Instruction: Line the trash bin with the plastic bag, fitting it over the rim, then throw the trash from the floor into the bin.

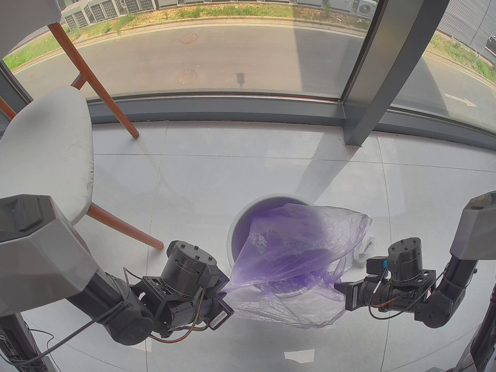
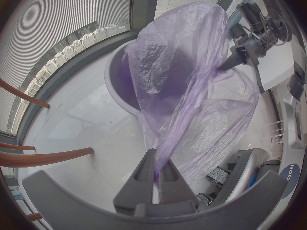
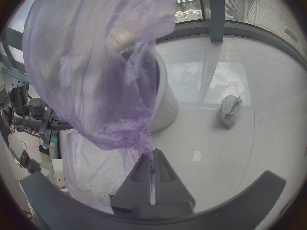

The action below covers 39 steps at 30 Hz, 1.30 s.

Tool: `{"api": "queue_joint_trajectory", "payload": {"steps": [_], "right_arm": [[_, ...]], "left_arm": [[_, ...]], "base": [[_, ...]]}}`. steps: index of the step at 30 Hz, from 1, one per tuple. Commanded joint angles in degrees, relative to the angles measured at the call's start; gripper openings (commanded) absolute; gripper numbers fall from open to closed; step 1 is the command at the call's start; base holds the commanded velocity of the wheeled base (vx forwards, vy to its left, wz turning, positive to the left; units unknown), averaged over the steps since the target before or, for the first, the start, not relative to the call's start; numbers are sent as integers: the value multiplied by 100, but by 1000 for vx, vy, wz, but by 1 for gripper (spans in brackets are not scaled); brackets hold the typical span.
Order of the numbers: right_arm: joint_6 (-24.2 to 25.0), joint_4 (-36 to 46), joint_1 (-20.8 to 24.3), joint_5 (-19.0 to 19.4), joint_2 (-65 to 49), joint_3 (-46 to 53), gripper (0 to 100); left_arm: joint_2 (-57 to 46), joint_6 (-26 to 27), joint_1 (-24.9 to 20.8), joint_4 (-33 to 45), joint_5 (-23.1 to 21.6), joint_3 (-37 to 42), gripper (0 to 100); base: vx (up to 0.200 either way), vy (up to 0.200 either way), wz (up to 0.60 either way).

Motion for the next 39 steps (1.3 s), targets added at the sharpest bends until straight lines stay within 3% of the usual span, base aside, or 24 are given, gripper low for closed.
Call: {"api": "queue_joint_trajectory", "payload": {"steps": [1, 8, 16, 24, 39], "right_arm": [[-219, -4, -263, -36, 354, 1, 0], [-298, -830, -536, -106, 881, 1, 0], [-342, -1938, -457, -159, 1523, 221, 0], [-368, -2008, -597, -168, 1875, 185, 0], [-333, -1999, -922, -432, 2112, -746, 0]], "left_arm": [[293, 28, -2, 11, 145, 6, 0], [539, 46, -2, 20, 364, -82, 0], [698, 169, -2, 72, 399, -73, 0], [900, 177, -2, 81, 681, -100, 0], [1181, 19, 51, 90, 1103, -636, 0]], "base": [[0, 0, 0], [0, 0, 0], [0, 0, 0], [0, 0, 0], [0, 0, 0]]}}
